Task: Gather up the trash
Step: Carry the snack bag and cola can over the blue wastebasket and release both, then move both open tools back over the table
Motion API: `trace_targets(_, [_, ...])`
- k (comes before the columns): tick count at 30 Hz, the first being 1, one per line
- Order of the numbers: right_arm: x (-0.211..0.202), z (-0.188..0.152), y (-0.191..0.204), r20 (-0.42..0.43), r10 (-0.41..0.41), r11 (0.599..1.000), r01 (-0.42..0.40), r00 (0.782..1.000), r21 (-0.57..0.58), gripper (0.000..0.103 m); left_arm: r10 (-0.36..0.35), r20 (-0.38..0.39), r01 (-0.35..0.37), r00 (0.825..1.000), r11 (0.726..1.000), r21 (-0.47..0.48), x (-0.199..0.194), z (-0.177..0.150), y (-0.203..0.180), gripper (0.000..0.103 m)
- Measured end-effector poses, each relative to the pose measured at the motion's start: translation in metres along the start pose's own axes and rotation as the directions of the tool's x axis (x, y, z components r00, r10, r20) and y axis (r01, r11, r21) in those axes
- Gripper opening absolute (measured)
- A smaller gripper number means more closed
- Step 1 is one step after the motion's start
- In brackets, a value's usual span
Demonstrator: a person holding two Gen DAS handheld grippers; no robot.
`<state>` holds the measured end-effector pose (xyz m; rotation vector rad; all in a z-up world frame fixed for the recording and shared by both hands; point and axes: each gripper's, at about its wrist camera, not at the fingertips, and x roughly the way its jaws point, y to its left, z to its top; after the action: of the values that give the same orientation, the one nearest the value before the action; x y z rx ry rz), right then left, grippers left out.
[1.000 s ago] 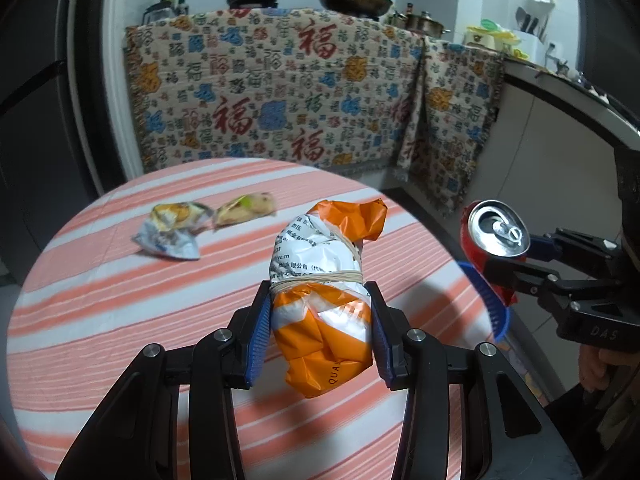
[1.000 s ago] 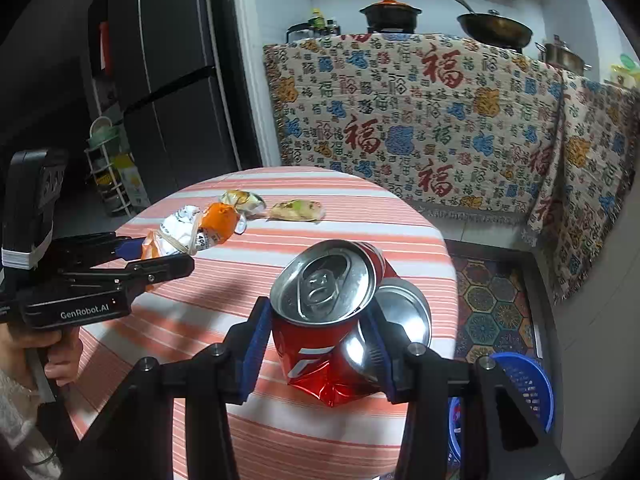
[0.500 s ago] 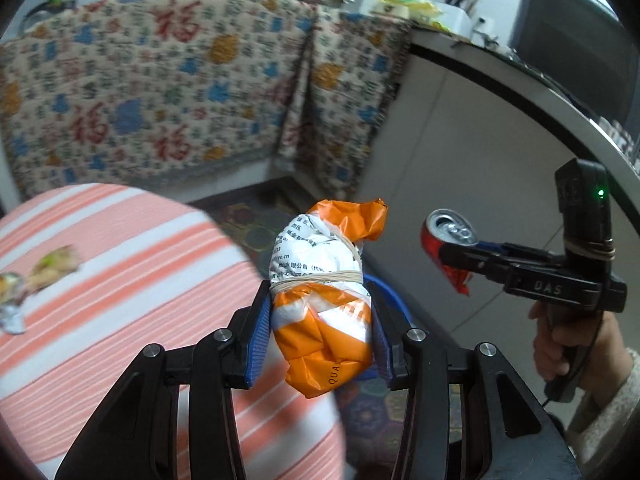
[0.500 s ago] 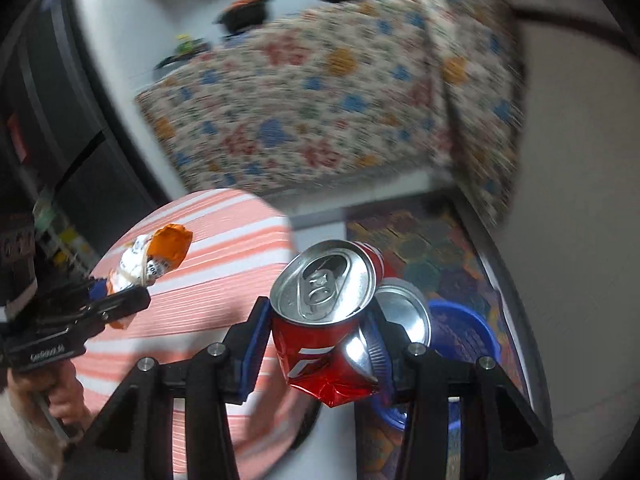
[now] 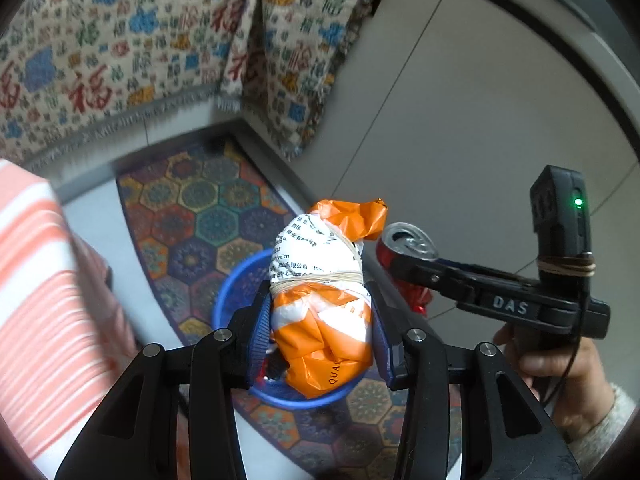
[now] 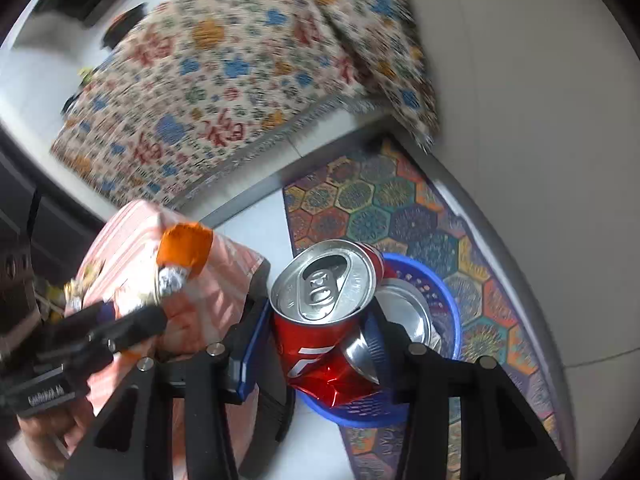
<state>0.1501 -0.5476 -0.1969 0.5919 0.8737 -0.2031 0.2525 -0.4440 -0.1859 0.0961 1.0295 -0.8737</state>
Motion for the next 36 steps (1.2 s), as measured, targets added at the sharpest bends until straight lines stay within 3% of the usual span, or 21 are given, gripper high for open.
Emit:
trace_targets(4, [0.033,0.003,-0.031,-0.032,0.037,0.995,-0.034,0.999,0.097,0.050,-0.017,-0.028,0.017,0.999,1.000,-0.024,0.028,0.002,0.006,0.049])
trace_targets(6, [0.047,0.004,-0.043,-0.045,0.057,0.987,-0.049,0.997,0.154,0.067,-0.027,-0.043,0.025,0.999,0.998,-0.050,0.041,0.003,0.010,0.066])
trace_targets(7, [0.055,0.004,-0.052,-0.046,0.063,0.979,-0.053,0.997,0.195,0.082,-0.036,-0.043,0.033,0.998,0.997,-0.063,0.046,0.004,0.012,0.072])
trace_targets(11, [0.065,0.002,-0.069,-0.039,0.051,0.964,-0.039,0.998,0.262,0.082,-0.042,-0.034,0.039,0.999,0.995,-0.090,0.045,0.007,0.015,0.073])
trace_targets(15, [0.035,0.004,-0.053,0.026,-0.022,0.982,0.017,0.999,0.187,0.082,-0.038,0.059,0.043,0.998,0.995,-0.090,-0.005,0.009,0.020,0.073])
trace_targets(20, [-0.026,0.011,0.013,0.165,-0.079,0.997,0.081,0.983,-0.009,0.082,0.035,0.170,-0.024,0.985,0.997,-0.067,-0.101,-0.006,0.038,0.089])
trace_targets(23, [-0.056,0.007,0.068,0.225,-0.072,0.989,0.098,0.972,-0.109,0.082,0.110,0.188,-0.098,0.976,0.993,-0.072,-0.154,-0.038,0.064,0.094])
trace_targets(25, [-0.067,0.001,0.110,0.233,-0.053,0.980,0.096,0.971,-0.174,0.082,0.200,0.166,-0.188,0.966,0.979,-0.085,-0.183,-0.071,0.090,0.094])
trace_targets(28, [-0.070,-0.018,0.172,0.204,0.003,0.960,0.054,0.979,-0.274,0.082,0.337,0.123,-0.324,0.933,0.939,-0.116,-0.217,-0.124,0.134,0.094])
trace_targets(32, [-0.042,-0.058,0.250,0.092,0.064,0.914,-0.021,0.994,-0.406,0.082,0.470,0.053,-0.457,0.881,0.875,-0.161,-0.247,-0.182,0.197,0.094])
trace_targets(34, [-0.011,-0.086,0.292,0.018,0.077,0.878,-0.059,0.997,-0.475,0.082,0.521,0.031,-0.502,0.853,0.835,-0.224,-0.261,-0.202,0.232,0.094])
trace_targets(36, [0.018,-0.109,0.324,-0.031,0.076,0.849,-0.081,0.997,-0.522,0.082,0.543,0.028,-0.515,0.839,0.810,-0.280,-0.271,-0.212,0.261,0.094])
